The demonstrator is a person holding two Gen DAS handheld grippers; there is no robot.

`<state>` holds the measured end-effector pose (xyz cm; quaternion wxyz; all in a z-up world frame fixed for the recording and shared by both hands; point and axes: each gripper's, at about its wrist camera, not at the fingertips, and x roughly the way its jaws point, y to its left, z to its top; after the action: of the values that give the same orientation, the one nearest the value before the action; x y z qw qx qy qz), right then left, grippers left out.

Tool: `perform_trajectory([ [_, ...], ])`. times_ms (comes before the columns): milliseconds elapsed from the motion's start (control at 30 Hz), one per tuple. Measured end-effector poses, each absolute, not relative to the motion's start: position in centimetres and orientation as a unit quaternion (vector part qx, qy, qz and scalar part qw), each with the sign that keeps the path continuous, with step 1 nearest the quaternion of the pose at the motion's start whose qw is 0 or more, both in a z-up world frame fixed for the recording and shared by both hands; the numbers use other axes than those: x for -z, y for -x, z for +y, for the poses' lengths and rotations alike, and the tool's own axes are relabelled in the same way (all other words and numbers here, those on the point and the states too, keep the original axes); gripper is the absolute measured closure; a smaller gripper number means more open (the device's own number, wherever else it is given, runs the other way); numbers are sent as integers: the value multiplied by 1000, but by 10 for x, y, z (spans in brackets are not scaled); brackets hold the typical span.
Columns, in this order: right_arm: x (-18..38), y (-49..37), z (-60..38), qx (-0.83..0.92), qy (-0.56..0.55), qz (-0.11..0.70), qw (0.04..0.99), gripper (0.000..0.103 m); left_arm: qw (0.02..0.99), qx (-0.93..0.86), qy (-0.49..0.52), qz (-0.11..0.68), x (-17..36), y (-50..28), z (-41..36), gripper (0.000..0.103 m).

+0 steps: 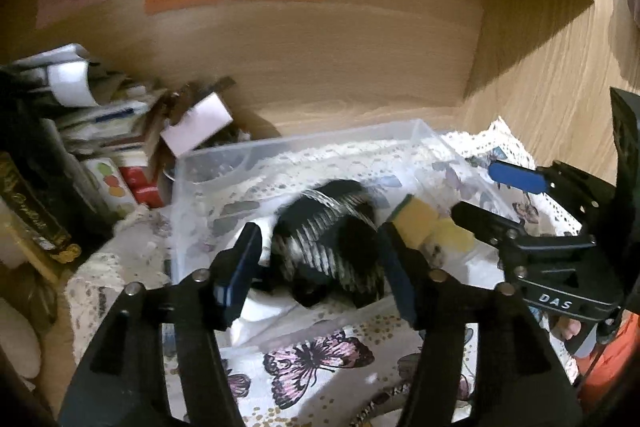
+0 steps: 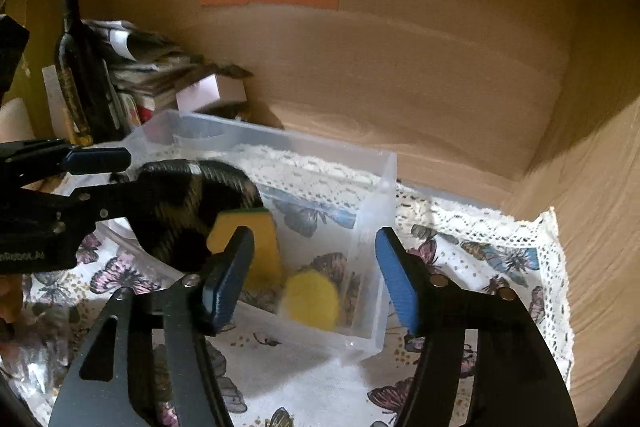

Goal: Organize soft objects
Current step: 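Lower the black pouch and yellow ball into the clear box and open both tools, then grasp the clear bag of striped items with the left tool while the right tool grasps the green mesh cloth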

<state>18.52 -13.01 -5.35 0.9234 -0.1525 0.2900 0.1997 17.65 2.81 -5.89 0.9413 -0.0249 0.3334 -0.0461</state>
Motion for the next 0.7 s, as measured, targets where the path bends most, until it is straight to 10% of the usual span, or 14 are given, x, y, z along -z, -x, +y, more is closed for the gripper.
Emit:
perform_trajectory([
  [267, 31, -159, -137, -219, 138, 263, 929, 34, 961, 20, 12, 276, 29, -136, 33, 3],
  [700, 39, -95, -153, -243, 118, 267, 925, 26, 945, -5, 6, 327, 64, -77, 36, 1],
])
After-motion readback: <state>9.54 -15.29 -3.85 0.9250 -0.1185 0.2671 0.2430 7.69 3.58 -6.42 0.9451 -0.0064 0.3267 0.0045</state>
